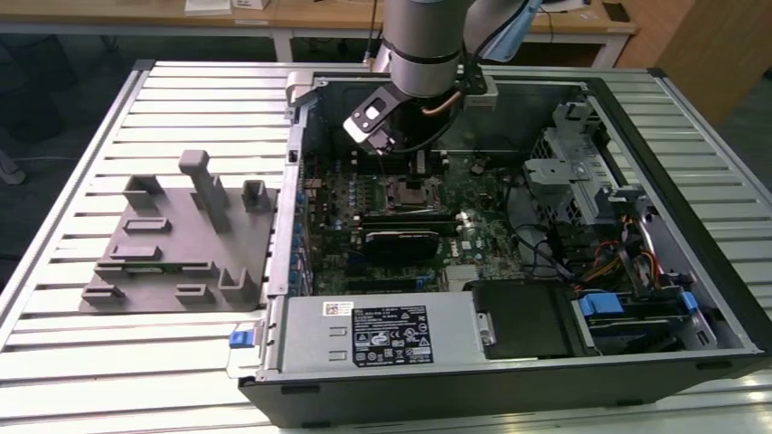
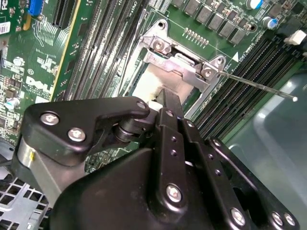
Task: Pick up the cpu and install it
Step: 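Close the cpu cover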
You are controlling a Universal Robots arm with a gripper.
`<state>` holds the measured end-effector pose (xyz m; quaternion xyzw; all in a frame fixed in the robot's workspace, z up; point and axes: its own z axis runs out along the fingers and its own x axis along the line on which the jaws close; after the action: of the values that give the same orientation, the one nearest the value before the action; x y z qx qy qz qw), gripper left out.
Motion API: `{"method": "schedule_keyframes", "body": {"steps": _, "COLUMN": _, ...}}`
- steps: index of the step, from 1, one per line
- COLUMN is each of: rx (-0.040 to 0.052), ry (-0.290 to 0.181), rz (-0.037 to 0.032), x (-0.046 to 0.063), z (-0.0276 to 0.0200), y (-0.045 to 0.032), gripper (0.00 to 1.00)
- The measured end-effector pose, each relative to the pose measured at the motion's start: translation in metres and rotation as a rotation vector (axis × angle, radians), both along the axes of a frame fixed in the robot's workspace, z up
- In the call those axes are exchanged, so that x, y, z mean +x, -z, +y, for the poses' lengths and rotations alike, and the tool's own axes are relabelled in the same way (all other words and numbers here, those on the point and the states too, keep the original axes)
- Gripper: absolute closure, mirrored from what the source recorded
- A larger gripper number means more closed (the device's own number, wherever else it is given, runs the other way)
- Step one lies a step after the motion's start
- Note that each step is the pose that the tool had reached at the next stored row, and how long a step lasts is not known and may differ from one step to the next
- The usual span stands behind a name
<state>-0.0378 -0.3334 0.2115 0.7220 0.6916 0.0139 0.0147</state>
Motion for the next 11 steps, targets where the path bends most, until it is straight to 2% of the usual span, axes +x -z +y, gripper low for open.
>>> {"method": "schedule_keyframes", "body": {"steps": 2, "rx": -0.0001, "ry": -0.012, "rz": 0.0001, "x": 0.0000, "z": 0.0000, "y": 0.0000, "gripper": 0.89}}
{"method": "schedule_keyframes", "body": {"steps": 11, "rx": -0.0001, "ry": -0.173, "rz": 0.0000, "x": 0.0000, "z": 0.0000, "y": 0.0004, "gripper": 0.89}}
